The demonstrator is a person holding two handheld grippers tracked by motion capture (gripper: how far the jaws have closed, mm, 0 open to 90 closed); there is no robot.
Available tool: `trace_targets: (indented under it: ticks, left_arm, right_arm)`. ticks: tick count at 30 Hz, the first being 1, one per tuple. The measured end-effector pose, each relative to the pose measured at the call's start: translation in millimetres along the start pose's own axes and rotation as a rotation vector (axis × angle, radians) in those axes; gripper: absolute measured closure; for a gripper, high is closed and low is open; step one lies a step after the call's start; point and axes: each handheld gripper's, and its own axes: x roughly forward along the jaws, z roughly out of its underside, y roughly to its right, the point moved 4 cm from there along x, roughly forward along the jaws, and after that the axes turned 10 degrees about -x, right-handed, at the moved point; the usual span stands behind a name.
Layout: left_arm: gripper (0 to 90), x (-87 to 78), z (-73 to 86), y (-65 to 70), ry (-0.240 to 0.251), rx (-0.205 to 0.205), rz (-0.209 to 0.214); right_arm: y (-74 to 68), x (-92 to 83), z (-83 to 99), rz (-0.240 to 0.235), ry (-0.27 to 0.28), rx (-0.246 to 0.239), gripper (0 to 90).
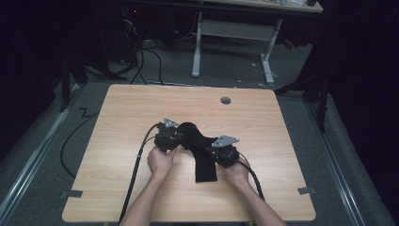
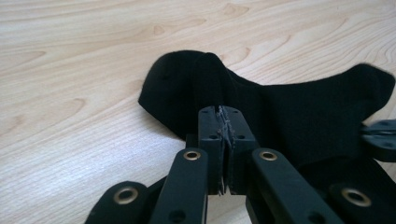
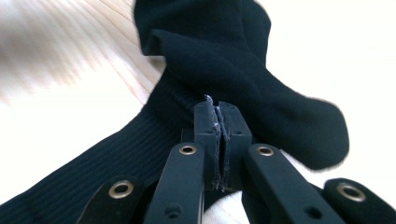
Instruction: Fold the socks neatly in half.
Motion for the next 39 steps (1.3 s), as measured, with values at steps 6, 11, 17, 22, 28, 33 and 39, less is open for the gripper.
trace_targets:
  ticks: [6,11,17,22,28,33,39]
  left_arm:
    - [87.8,-0.6,-2.5,1.1,0.019,-0.012,0.010]
    - [87.8,1.8,-2.6,-1.8,0.022,-0.013,-0.003]
    - [87.8,2.4,-3.4,-4.4,0.032,-0.007,-0.007]
    - [87.7,3.9,-1.5,-2.2,0.021,0.005,0.001]
    - [87.7,5.8,0.5,0.8,0.010,0.022,0.007]
    - [87.4,4.7,1.6,2.3,0.003,0.056,-0.008]
    - [87.3,1.6,2.8,3.2,-0.007,0.082,-0.015]
  right_arm:
    - [-8.8,-22.9,2.8,-0.035,0.042,-0.043,87.9]
    - [-22.4,-33.5,12.6,-0.080,0.061,-0.062,87.9]
    - [-36.3,-39.3,22.3,-0.119,0.060,-0.069,87.7]
    - [-42.8,-37.2,29.0,-0.175,0.037,-0.048,76.1]
    - [-43.4,-34.2,24.8,-0.171,0.063,0.019,61.2]
    - [-51.7,-24.4,17.0,-0.164,0.041,0.039,60.1]
    - [-57.7,-16.6,24.9,-0.166,-0.021,0.011,69.0]
